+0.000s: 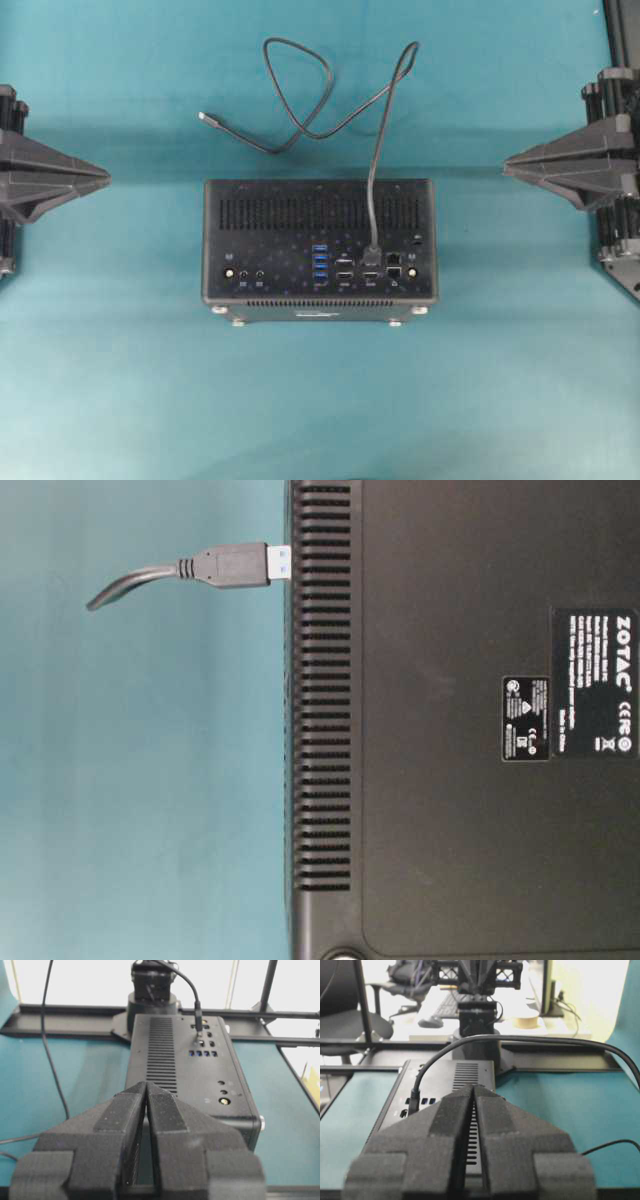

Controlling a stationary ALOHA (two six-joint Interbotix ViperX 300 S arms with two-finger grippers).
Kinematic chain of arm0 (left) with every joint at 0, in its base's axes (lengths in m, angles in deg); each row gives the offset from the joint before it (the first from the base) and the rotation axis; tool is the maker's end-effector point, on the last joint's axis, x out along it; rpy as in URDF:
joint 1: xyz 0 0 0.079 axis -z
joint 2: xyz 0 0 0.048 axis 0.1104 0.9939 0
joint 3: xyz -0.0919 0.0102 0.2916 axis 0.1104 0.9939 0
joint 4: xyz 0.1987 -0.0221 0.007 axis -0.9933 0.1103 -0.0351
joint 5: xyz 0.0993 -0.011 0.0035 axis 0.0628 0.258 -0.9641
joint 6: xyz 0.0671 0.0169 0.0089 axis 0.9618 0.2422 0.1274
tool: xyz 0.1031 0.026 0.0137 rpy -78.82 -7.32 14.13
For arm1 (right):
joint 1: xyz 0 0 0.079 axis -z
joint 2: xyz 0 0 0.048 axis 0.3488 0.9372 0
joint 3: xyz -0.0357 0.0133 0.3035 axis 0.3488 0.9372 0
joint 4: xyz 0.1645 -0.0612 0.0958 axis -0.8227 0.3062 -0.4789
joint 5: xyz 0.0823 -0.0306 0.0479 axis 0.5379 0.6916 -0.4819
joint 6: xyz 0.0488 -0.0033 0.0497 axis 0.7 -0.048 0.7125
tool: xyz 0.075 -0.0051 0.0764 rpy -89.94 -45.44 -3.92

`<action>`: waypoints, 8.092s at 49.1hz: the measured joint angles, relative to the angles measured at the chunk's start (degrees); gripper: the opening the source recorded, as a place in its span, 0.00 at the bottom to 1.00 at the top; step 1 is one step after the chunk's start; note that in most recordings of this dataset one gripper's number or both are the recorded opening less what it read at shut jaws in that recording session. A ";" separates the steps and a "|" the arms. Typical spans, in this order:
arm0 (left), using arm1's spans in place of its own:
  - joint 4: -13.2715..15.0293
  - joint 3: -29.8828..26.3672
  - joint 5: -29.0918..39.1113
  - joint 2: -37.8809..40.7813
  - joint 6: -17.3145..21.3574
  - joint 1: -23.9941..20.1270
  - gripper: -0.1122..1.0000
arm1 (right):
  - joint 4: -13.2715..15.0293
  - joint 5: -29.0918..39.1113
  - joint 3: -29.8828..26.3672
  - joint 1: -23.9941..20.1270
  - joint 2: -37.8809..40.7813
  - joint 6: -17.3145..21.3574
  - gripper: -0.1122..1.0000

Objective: Insert the USB into the PC box with both arms.

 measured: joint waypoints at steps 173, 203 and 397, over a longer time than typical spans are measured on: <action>-0.35 -12.74 37.71 2.72 -11.34 1.76 0.10 | -3.87 72.51 -52.82 -4.75 43.59 10.81 0.73; -0.26 -12.39 37.35 2.72 -11.43 1.85 0.10 | -5.71 72.07 -52.91 -4.75 44.30 10.72 0.57; -0.35 -10.46 37.35 -0.88 -11.51 1.76 0.10 | 8.35 69.35 -59.15 -8.35 50.80 13.27 0.19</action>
